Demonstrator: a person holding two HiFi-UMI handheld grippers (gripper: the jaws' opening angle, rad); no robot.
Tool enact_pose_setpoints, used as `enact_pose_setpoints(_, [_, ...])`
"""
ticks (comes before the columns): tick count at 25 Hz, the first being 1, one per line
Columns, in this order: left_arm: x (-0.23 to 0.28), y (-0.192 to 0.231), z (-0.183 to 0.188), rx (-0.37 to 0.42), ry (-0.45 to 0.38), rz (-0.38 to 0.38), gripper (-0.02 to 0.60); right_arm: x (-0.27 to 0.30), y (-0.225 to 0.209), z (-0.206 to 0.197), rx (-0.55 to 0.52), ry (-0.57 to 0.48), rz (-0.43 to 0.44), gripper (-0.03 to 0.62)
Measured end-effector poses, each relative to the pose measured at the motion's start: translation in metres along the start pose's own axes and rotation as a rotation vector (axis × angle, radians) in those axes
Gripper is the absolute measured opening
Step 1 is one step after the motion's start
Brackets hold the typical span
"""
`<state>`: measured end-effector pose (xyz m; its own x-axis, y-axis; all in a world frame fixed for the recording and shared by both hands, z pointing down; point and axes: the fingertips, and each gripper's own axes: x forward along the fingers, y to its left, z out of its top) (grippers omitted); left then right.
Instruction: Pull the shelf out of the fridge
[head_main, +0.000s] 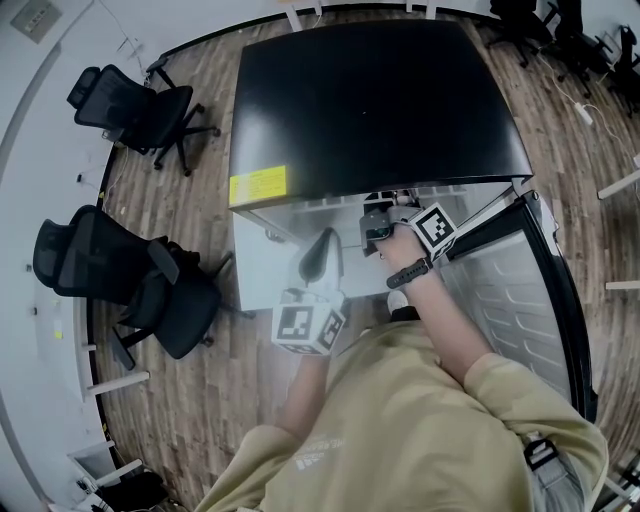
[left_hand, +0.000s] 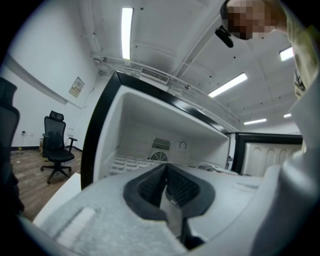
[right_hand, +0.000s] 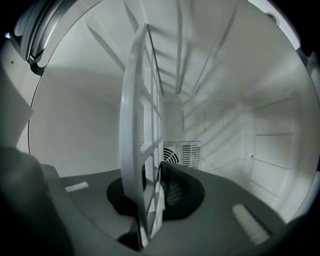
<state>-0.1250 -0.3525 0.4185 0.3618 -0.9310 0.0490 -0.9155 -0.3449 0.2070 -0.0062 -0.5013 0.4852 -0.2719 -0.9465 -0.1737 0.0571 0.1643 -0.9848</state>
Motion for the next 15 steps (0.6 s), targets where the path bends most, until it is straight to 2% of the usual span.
enact_pose_setpoints(6, [-0.003,-0.008,0.010,0.000,-0.018,-0.022,0.000,-0.002,0.001,0.000,0.011,0.005,-0.008,0.035])
enact_pose_setpoints(15, [-0.013,-0.020,0.002,0.011,0.000,-0.051,0.000,-0.011,0.001,-0.001,0.023,0.012,-0.026,0.032])
